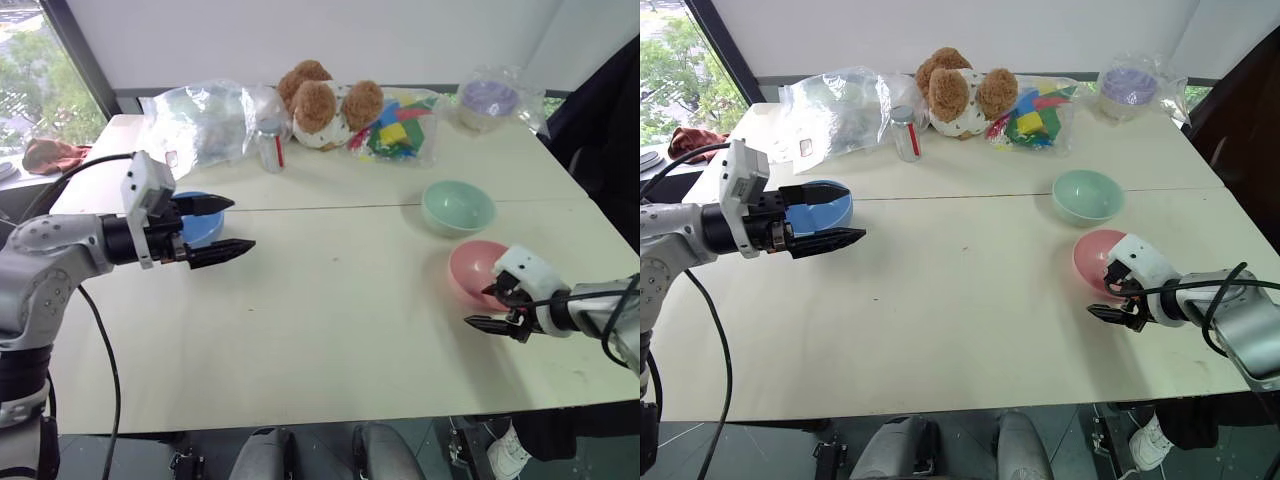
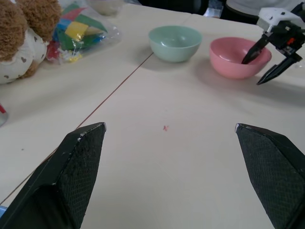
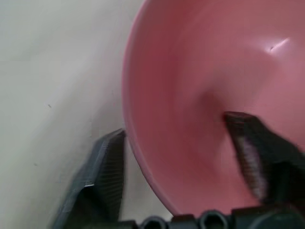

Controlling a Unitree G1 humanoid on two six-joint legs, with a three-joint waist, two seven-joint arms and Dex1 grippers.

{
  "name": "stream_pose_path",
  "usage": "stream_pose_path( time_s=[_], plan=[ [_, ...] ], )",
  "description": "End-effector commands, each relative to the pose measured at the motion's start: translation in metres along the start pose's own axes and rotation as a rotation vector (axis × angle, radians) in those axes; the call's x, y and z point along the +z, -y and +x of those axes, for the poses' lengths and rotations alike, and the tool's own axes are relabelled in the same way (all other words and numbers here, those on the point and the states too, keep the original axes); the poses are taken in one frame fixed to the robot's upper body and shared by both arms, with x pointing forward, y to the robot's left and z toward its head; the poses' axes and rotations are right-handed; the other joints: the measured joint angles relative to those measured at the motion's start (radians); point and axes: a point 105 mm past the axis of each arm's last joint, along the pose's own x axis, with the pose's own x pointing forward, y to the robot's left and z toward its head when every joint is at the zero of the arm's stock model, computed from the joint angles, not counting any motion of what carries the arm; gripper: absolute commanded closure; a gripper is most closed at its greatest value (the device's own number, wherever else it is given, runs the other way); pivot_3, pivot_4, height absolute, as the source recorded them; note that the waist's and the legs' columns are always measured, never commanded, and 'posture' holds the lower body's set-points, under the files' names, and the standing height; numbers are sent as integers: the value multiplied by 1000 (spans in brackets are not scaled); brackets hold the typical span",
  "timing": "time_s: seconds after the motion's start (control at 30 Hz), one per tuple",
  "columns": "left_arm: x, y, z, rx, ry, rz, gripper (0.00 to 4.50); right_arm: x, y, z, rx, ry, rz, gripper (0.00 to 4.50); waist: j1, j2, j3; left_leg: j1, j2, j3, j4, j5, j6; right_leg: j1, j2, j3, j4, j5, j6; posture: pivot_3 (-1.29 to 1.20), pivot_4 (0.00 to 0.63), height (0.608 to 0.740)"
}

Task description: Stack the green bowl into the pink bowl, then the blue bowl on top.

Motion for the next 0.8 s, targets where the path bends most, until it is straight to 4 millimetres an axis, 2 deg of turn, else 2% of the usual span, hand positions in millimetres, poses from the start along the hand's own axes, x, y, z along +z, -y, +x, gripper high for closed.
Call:
stream_pose_path(
  time_s=[0.03, 0.13, 0.27, 0.37, 0.43, 0.6, 0.7, 0.8],
  plan=[
    [16, 2, -3, -16, 35, 53, 0, 7, 3, -3, -12, 7, -83, 2896, 0, 0, 0, 0, 0, 0, 0, 0, 0, 0, 0, 0, 0, 0, 0, 0, 150, 740],
    [22, 4, -4, -44, 61, 59, 0, 14, 4, -5, -4, 20, -140, 4443, -1, -1, -1, 1, 0, 0, 1, 0, 0, 1, 1, 0, 0, 0, 0, 0, 150, 740],
    [35, 4, -11, -84, 115, 40, 0, 33, -2, -17, 51, 58, -289, 4443, 3, -2, -1, 2, 0, -1, 2, 0, 0, 4, 1, 0, 0, 0, 0, 0, 150, 740],
    [43, 3, -16, -98, 145, 40, 0, 72, -22, -29, 169, 203, -410, 4443, -2, -2, -1, 2, 0, -1, 1, 0, 0, 3, 1, 0, 0, 0, 0, 0, 150, 740],
    [48, 1, -18, -99, 165, 38, 0, 97, -34, -29, 230, 290, -504, 4443, -9, -1, -1, 2, 1, -1, 1, 0, 1, 3, 2, 0, 0, 0, 0, 0, 150, 740],
    [48, -4, -19, -83, 161, 52, 0, 133, -58, -1, 336, 369, -666, 4443, -5, -2, -1, 3, 2, -1, 1, 0, 0, 2, 3, 0, 2, 0, 0, 0, 150, 740],
    [48, -3, -20, -71, 161, 56, 0, 148, -69, 25, 366, 376, -757, 4443, 2, -2, -1, 1, 1, -1, 2, 2, -3, 0, 3, 0, 2, 0, 0, 0, 150, 740],
    [46, -1, -23, -57, 153, 59, 0, 154, -75, 45, 381, 365, -822, 4443, -2, -3, -1, 0, 0, 0, 2, 3, -5, 0, 2, 0, 2, 0, 0, 0, 150, 740]
  ],
)
